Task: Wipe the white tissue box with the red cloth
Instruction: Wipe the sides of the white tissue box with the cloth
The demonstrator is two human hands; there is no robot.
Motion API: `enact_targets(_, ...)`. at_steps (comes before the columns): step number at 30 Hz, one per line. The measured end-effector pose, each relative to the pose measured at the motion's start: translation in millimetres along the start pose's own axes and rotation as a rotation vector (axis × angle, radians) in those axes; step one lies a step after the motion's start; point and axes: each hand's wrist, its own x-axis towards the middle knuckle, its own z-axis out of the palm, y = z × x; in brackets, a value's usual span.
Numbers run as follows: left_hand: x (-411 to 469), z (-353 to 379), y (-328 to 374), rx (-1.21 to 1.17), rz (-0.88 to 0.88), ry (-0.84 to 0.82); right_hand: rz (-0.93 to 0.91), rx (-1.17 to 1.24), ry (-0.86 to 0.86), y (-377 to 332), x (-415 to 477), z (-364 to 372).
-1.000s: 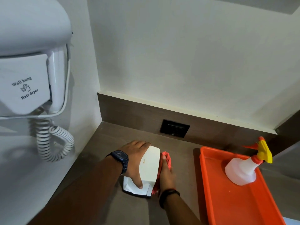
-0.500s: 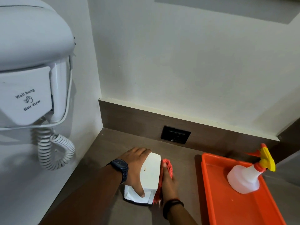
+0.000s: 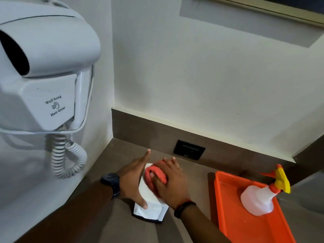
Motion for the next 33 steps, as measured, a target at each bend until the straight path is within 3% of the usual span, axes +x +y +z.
enact_targets(2,3.1,2.1,5.1,-0.019,0.015,-0.003,-0.051,-0.133,-0.041,0.7,1.0,5.9)
enact_targets(11,4.4,8.4,4.2,-0.041,-0.022,-0.013,-0.296,-0.176,0.099,10.8,-32.1,14.6)
enact_targets(19,5.7,9.3,14.0,0.023,-0.053,-0.012,-0.048,-0.168,0.034,5.8,5.5,4.0)
enact_targets(21,3.8,8.3,13.3,0.013,-0.048,-0.01,-0.055,-0.162,0.074,-1.8,2.3,8.7)
enact_targets(24,2.1,8.2,12.8,-0.018,-0.038,-0.012,-0.207,-0.161,0.191,0.2,-20.2,15.4)
enact_targets(26,2.0,10.1,13.8,-0.018,-0.042,-0.013,-0.266,-0.167,0.165,11.0,-31.2,15.0)
enact_targets(29,3.5,14.6,15.5,0.007,-0.069,-0.004,-0.192,-0.196,0.046,22.4,-23.7,8.4)
enact_targets(33,4.6,15.5,14.8,0.021,-0.085,0.005,-0.045,-0.139,0.106,7.3,-0.9,5.4)
